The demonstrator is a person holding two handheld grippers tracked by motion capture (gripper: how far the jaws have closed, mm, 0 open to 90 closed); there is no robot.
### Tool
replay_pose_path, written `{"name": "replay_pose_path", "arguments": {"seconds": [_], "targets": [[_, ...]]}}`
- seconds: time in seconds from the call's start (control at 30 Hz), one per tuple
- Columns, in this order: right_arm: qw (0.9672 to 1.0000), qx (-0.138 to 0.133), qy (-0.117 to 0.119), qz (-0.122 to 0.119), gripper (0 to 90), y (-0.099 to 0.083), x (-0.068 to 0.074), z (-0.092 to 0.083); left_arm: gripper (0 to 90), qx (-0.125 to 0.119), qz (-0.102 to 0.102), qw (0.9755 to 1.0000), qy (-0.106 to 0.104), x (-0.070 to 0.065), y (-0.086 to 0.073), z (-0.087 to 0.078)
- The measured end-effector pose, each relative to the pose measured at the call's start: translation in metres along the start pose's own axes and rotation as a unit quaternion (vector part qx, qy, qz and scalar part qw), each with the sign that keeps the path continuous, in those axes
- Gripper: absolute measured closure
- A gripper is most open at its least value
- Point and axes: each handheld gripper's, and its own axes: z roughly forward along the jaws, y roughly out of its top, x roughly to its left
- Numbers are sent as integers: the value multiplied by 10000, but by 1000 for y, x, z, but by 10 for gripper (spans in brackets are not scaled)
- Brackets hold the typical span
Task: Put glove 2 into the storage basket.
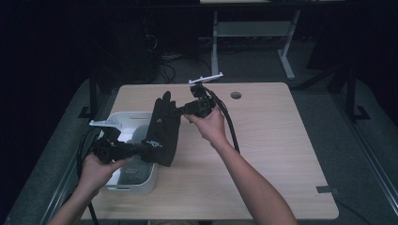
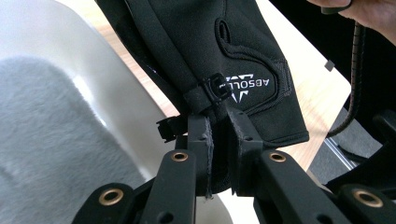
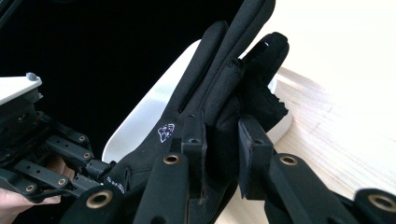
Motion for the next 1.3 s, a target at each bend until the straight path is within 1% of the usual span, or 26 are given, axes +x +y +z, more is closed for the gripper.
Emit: {"name": "replay_pose_path", "arguments": {"seconds": [0.1, 0.13, 0.2, 0.4, 0.53, 0.63, 0.67, 0.83, 0.9, 0.93, 1.03, 1.07, 1.17, 1.23, 1.27, 1.3], "targets": [[10000, 3, 32, -35, 753, 2, 2, 3, 812, -6, -20, 10000, 34, 1, -1, -2], [10000, 36, 48, -61, 753, 4, 4, 7, 812, 17, -13, 10000, 65, 3, -2, -5], [9999, 55, 58, -67, 753, 5, 5, 10, 812, 10, -34, 9999, 95, 4, -3, -7], [9999, 119, 68, -97, 753, 9, 9, 19, 812, -20, -80, 9999, 130, 9, -7, -14], [9998, 152, 74, -107, 753, 11, 13, 25, 812, -34, -75, 9998, 165, 10, -9, -19], [9997, 168, 74, -164, 753, 13, 15, 28, 812, -40, -73, 9998, 188, 12, -10, -22], [9996, 186, 84, -181, 753, 15, 17, 31, 812, -49, -94, 9997, 203, 13, -12, -25], [9994, 263, 68, -218, 753, 18, 23, 39, 812, -63, -144, 9995, 260, 16, -16, -30], [9993, 286, 68, -239, 752, 19, 25, 42, 812, -67, -156, 9995, 251, 17, -17, -32], [9993, 282, 116, -229, 752, 20, 25, 44, 812, -97, -188, 9994, 271, 18, -17, -33], [9992, 291, 144, -229, 752, 22, 26, 47, 812, -97, -187, 9994, 284, 20, -19, -35], [9992, 305, 171, -214, 752, 23, 28, 49, 812, -131, -241, 9992, 299, 21, -20, -37], [9990, 317, 186, -266, 752, 24, 29, 55, 812, -120, -245, 9991, 337, 23, -23, -40], [9990, 338, 180, -240, 752, 24, 30, 57, 812, -110, -252, 9990, 340, 23, -24, -41], [9988, 381, 214, -238, 752, 24, 30, 62, 812, -91, -244, 9990, 361, 25, -26, -43], [9988, 381, 214, -238, 752, 24, 30, 62, 812, -91, -244, 9990, 361, 25, -26, -43]]}}
